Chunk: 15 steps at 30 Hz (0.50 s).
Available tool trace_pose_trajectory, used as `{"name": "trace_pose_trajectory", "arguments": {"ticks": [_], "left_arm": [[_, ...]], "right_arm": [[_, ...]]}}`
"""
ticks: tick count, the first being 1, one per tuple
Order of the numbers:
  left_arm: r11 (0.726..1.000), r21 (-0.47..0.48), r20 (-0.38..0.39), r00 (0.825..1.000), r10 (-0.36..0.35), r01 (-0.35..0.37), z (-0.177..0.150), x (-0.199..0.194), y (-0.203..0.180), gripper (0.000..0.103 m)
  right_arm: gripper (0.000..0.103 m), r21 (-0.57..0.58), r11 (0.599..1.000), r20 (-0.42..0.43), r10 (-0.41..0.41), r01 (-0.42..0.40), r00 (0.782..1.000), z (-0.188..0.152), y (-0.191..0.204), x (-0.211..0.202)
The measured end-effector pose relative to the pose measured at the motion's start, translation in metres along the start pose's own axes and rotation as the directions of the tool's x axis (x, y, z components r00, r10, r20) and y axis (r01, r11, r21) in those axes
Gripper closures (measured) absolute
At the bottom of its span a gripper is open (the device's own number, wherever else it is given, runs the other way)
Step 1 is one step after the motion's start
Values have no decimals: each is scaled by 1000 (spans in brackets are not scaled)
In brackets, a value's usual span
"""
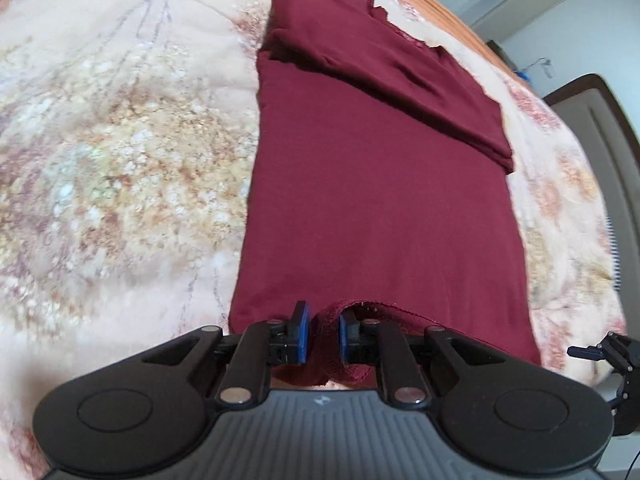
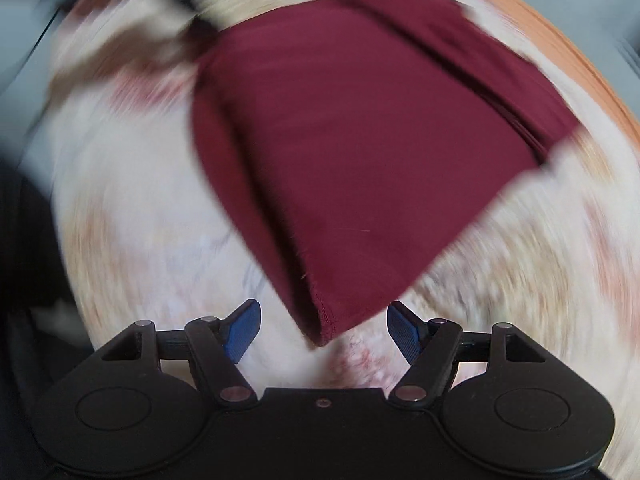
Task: Fold small clothes
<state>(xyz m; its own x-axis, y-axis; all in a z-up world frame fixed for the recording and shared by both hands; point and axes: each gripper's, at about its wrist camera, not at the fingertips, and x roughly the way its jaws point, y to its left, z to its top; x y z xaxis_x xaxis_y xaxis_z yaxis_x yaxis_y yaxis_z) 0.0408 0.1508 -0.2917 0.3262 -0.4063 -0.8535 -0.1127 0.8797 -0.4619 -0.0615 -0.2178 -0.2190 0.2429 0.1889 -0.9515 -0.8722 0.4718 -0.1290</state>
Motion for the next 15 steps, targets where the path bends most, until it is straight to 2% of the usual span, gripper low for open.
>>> {"name": "trace_pose_trajectory", "arguments": {"ticks": [4, 6, 7, 8, 9, 10, 12, 13, 15], "left_arm": [[996, 32, -9, 996, 85, -85, -9, 6, -16, 87], [982, 134, -9, 991, 133, -130, -15, 3, -27, 86], [967, 206, -4, 987, 158, -154, -18, -1, -34, 84], [940, 294, 5, 983, 182, -176, -23, -4, -43, 79], [902, 386, 12, 979, 204, -193, -29, -9, -50, 71], [855, 477, 20, 975, 223, -205, -37, -12, -59, 67], [746, 634, 26, 970, 243, -204, -52, -17, -72, 58], [682, 705, 26, 967, 252, -196, -61, -19, -78, 57], [535, 827, 23, 962, 273, -172, -79, -18, -87, 56]], "right_arm": [[32, -287, 958, 34, -11, 20, 999, -20, 6, 13], [32, -366, 930, 36, 8, 5, 999, -28, 6, 16], [32, -383, 924, 34, 25, -10, 999, -30, 5, 17], [31, -387, 922, 34, 38, -22, 999, -31, 3, 16], [31, -385, 922, 35, 47, -30, 998, -32, 1, 16], [31, -381, 924, 39, 50, -32, 998, -33, 0, 15], [31, -360, 932, 48, 47, -27, 998, -34, -2, 13], [30, -343, 939, 50, 44, -25, 998, -34, -3, 14], [30, -314, 949, 51, 34, -16, 998, -34, -3, 13]]}}
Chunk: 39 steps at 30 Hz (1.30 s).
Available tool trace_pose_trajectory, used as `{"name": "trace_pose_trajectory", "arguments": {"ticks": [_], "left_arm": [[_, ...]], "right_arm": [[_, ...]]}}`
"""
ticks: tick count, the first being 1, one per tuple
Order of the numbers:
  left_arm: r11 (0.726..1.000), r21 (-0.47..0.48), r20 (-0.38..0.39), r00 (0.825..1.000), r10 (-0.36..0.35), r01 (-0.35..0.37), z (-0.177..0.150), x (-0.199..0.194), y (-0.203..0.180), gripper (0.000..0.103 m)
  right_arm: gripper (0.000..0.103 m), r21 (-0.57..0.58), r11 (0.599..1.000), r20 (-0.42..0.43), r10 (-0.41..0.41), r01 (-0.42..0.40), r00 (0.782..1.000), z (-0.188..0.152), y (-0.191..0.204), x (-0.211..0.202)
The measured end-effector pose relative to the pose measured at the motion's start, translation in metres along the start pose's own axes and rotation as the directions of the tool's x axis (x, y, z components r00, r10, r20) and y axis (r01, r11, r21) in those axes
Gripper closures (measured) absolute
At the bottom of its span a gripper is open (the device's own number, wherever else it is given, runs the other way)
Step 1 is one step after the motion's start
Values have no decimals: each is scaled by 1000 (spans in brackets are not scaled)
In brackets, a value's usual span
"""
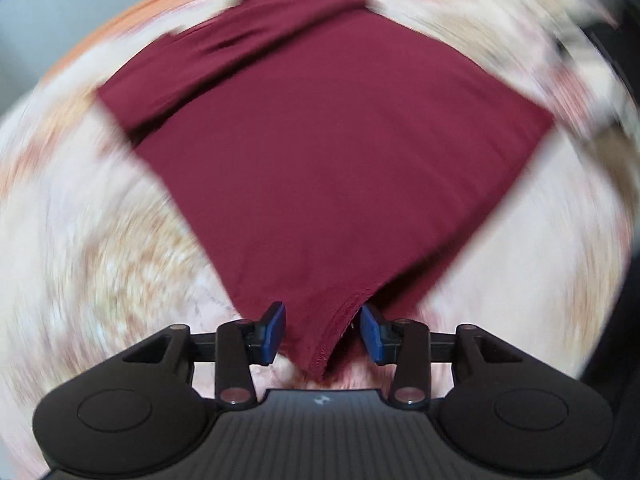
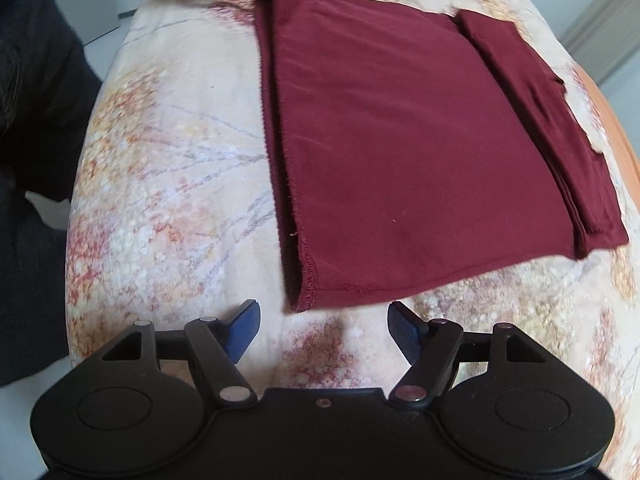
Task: Fold small clothes
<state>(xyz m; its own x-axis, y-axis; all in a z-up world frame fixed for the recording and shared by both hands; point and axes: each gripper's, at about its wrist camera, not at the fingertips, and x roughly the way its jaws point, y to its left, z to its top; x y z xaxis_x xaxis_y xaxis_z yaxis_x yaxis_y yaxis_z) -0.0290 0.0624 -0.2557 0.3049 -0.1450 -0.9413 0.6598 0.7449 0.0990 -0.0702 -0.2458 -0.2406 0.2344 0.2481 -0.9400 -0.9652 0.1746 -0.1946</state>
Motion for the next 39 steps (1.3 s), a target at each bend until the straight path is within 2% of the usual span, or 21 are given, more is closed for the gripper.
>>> {"name": "trace_pose_trajectory", "arguments": {"ticks": [2, 5, 8, 10, 13, 15, 16, 17, 18, 20, 25, 27, 29, 32, 34, 36, 38, 39], "left_arm": [[986, 167, -14, 1000, 4, -1, -4, 3, -17, 57], [930, 367, -22, 1000, 17, -8, -11, 11, -38, 56], [856, 516, -2, 1000, 27, -22, -17, 23, -54, 56], [787, 616, 11, 999, 52, -47, -25, 34, -63, 56], [690, 716, 62, 994, 85, -103, -37, 44, -72, 54], [656, 745, 88, 992, 86, -123, -41, 47, -74, 53], [657, 744, 89, 993, 80, -119, -42, 47, -74, 55], [672, 733, 82, 994, 69, -107, -40, 46, -73, 64], [698, 710, 70, 996, 55, -89, -38, 45, -69, 75], [753, 654, 66, 997, 40, -74, -31, 36, -64, 85], [896, 444, 48, 997, -55, 28, -9, 20, -34, 90], [941, 327, 43, 993, -106, 86, -1, 13, -17, 91], [973, 186, 54, 987, -148, 136, 10, 9, 4, 92], [986, -34, 102, 982, -157, 161, 21, 7, 35, 92], [973, -157, 133, 980, -148, 168, 28, 8, 53, 92], [954, -246, 152, 979, -139, 174, 34, 11, 66, 92], [933, -312, 154, 978, -139, 182, 39, 15, 77, 92], [924, -336, 148, 979, -142, 184, 40, 16, 81, 92]], "right_arm": [[28, 23, 1000, -3, -9, 9, 1000, 1, 3, -3], [28, 48, 999, -11, -22, 23, 1000, 5, 7, -5], [28, 51, 998, -18, -32, 33, 999, 9, 13, -7], [28, 42, 998, -19, -42, 43, 999, 13, 17, -8], [28, 21, 998, -24, -65, 66, 998, 18, 25, -6], [28, 5, 997, -29, -76, 77, 997, 22, 28, -2], [28, 2, 997, -27, -78, 78, 997, 24, 29, -1], [28, 0, 997, -23, -75, 75, 997, 26, 30, 1], [28, -2, 997, -21, -72, 72, 997, 28, 30, 2], [28, -10, 997, -13, -71, 70, 997, 30, 29, 5], [28, -8, 998, 10, -62, 62, 998, 34, 21, 6], [28, -12, 999, 19, -50, 50, 999, 34, 19, 7], [28, -24, 999, 22, -40, 40, 999, 34, 18, 9], [28, -54, 997, 19, -48, 49, 999, 33, 19, 14], [29, -80, 995, 17, -50, 51, 999, 31, 19, 18], [34, -106, 993, 6, -50, 50, 999, 29, 19, 24], [50, -97, 995, 5, -40, 40, 999, 29, 15, 27], [54, -76, 997, 11, -29, 30, 1000, 30, 11, 27]]}}
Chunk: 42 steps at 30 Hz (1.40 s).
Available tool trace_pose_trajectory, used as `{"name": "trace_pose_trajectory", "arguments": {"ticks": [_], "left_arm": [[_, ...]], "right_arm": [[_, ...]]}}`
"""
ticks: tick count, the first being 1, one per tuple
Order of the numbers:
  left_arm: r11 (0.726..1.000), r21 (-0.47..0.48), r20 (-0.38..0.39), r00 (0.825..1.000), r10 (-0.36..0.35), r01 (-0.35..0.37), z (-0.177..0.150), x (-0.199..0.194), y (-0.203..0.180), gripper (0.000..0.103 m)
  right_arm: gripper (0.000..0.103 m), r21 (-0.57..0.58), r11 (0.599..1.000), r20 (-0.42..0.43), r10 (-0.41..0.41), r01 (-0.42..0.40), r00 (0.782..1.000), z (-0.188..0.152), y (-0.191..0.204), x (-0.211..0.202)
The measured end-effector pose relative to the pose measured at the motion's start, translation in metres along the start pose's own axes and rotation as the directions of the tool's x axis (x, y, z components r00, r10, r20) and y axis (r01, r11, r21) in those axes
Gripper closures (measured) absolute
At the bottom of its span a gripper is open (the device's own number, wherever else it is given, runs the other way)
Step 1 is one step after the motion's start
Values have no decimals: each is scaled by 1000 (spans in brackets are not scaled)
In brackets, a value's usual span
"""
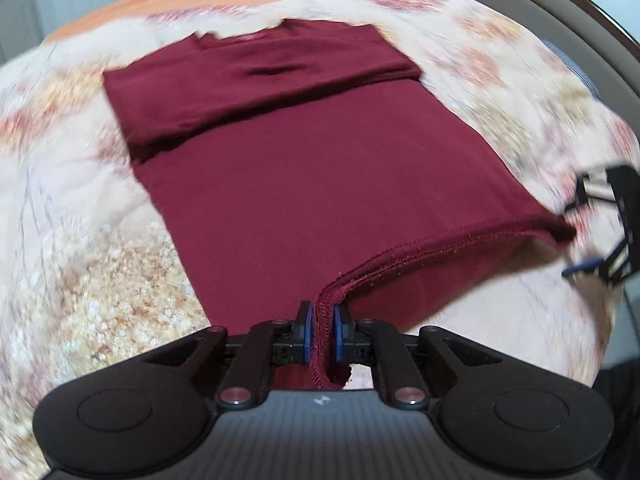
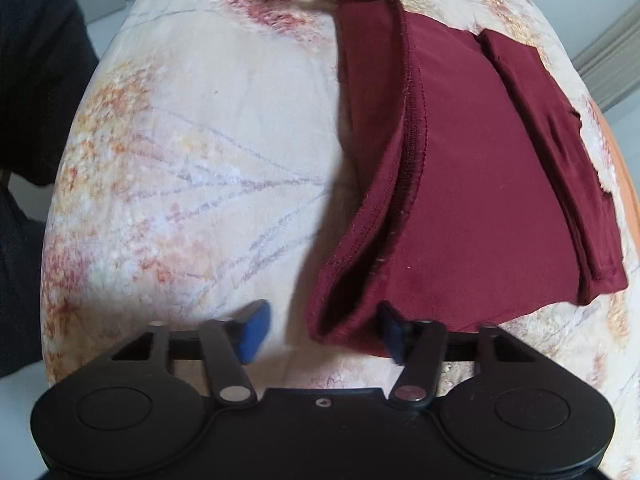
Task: Fold small clothes
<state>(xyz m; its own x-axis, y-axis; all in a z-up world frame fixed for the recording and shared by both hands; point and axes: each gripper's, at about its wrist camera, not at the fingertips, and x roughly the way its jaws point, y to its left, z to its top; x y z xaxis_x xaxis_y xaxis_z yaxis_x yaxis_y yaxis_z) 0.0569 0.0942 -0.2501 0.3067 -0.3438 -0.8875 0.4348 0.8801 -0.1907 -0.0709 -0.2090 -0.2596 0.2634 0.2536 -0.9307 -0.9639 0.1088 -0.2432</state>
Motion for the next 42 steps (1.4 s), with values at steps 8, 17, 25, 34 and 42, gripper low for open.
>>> {"name": "trace_pose_trajectory", "arguments": {"ticks": [8, 17, 25, 34, 42], "left_arm": [[997, -79, -41, 999, 4, -8, 9, 15, 14, 92], [952, -304, -11, 999, 45, -46, 28, 20, 47, 79], [911, -413, 90, 994, 57, -15, 20, -11, 78, 54], [990, -142, 1, 1000, -11, 11, -5, -23, 46, 41], [987, -159, -38, 999, -14, 8, 0, 4, 39, 60]], "right_arm": [[87, 672, 679, 271, 149, -297, 951, -27, -109, -15], [70, 954, 51, 299, -57, -297, 952, -90, -177, 17], [43, 919, 216, 346, -42, -329, 937, -85, -167, -3], [38, 863, 425, 291, 22, -273, 956, -66, -142, -6], [87, 892, 361, 279, 37, -273, 960, -65, -148, 16]]}}
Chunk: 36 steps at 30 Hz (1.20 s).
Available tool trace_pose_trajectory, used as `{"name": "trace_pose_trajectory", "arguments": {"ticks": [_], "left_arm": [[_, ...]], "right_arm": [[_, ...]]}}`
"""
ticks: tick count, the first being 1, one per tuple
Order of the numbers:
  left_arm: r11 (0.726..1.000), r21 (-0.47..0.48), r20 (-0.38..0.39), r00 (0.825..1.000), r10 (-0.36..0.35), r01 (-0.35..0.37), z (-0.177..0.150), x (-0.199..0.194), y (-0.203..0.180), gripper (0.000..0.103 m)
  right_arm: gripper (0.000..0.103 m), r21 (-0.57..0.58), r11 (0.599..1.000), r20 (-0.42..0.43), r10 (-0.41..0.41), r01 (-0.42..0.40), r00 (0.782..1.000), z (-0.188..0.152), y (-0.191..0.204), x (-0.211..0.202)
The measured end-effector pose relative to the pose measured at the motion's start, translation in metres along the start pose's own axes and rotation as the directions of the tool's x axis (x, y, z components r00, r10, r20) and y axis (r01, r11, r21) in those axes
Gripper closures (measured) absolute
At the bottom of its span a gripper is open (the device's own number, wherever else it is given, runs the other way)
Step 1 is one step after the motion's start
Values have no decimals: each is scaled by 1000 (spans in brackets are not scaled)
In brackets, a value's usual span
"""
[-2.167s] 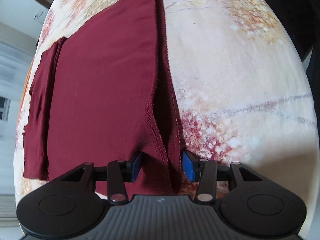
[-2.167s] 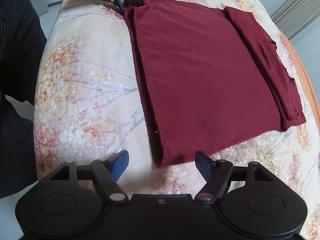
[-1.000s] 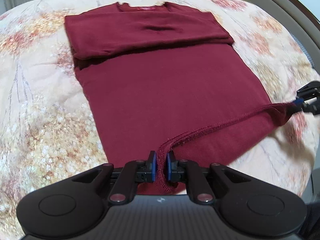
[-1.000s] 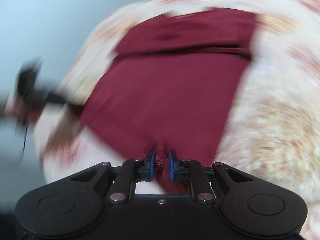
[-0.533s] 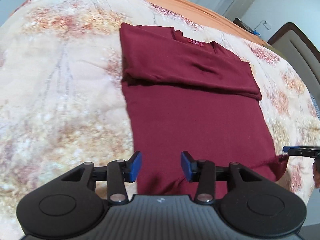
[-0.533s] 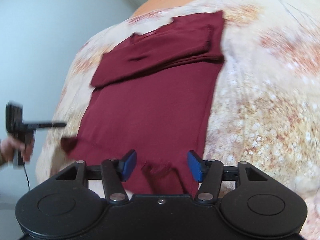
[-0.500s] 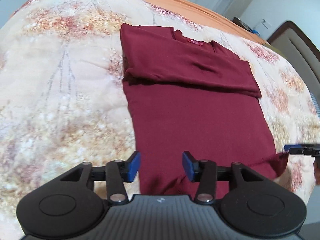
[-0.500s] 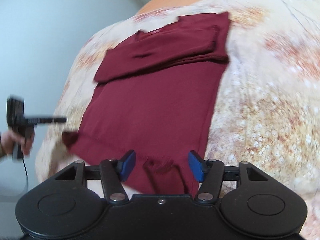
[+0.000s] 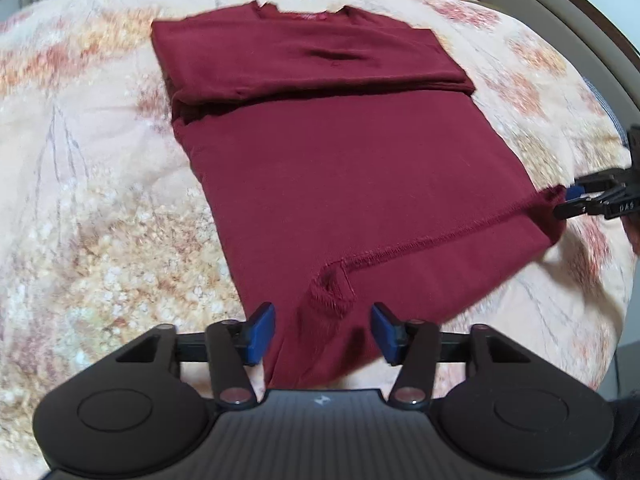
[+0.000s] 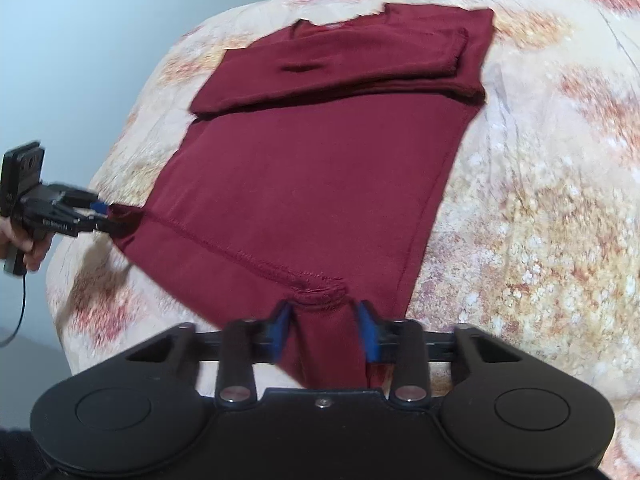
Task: Fold small clothes
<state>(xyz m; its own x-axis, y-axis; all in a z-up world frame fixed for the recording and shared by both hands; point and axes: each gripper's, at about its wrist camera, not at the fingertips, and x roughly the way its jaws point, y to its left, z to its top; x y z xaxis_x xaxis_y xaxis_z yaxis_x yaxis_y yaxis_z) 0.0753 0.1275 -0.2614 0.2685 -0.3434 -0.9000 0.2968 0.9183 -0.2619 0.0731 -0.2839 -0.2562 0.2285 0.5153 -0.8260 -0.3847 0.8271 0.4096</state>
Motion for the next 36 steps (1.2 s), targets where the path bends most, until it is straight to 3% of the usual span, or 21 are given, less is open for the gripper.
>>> {"name": "trace_pose_trajectory", "arguments": {"ticks": [1, 2, 3, 5, 6, 8, 10, 12, 15, 17, 23, 36], "left_arm": [[1000, -8, -10, 1000, -2, 2, 1, 3, 1, 68], [1000, -10, -21, 1000, -13, 13, 1, 4, 2, 85], [999, -16, -28, 999, -34, 33, 3, 5, 3, 97], [991, -20, 8, 991, -135, 135, 7, -3, 3, 98], [986, -28, 44, 986, -164, 165, 10, -9, 4, 98], [982, -97, 116, 981, -153, 164, 16, -17, 11, 98], [977, -198, 138, 989, -56, 83, 19, -14, 25, 98], [965, -263, 106, 994, 13, 16, 19, -4, 37, 98], [973, -233, 51, 999, 12, 0, 17, 7, 32, 98], [976, -216, 43, 999, -3, 13, 15, 8, 28, 97], [968, -250, 57, 998, -14, 28, 7, 3, 27, 79], [966, -259, 51, 999, -4, 17, 3, -1, 27, 71]], "right_arm": [[99, 18, 1000, -8, 17, -17, 1000, 1, -3, 1], [99, 58, 997, 15, 46, -46, 999, 3, -8, -2], [99, 124, 988, 59, 90, -97, 994, 4, -17, -8], [99, 252, 941, 177, 185, -226, 967, 5, -35, -21], [99, 287, 924, 218, 195, -254, 956, 5, -41, -25], [99, 320, 928, 209, 128, -192, 970, 8, -45, -23], [99, 321, 943, 138, 49, -92, 989, 11, -44, -12], [97, 308, 949, 99, 33, -62, 995, 12, -40, -4], [83, 312, 947, 86, 47, -72, 995, 14, -37, -1], [66, 315, 946, 87, 47, -72, 995, 14, -36, -2], [66, 313, 947, 84, 45, -69, 995, 9, -37, -7], [71, 237, 971, 61, 30, -43, 998, 15, -20, -2]]}}
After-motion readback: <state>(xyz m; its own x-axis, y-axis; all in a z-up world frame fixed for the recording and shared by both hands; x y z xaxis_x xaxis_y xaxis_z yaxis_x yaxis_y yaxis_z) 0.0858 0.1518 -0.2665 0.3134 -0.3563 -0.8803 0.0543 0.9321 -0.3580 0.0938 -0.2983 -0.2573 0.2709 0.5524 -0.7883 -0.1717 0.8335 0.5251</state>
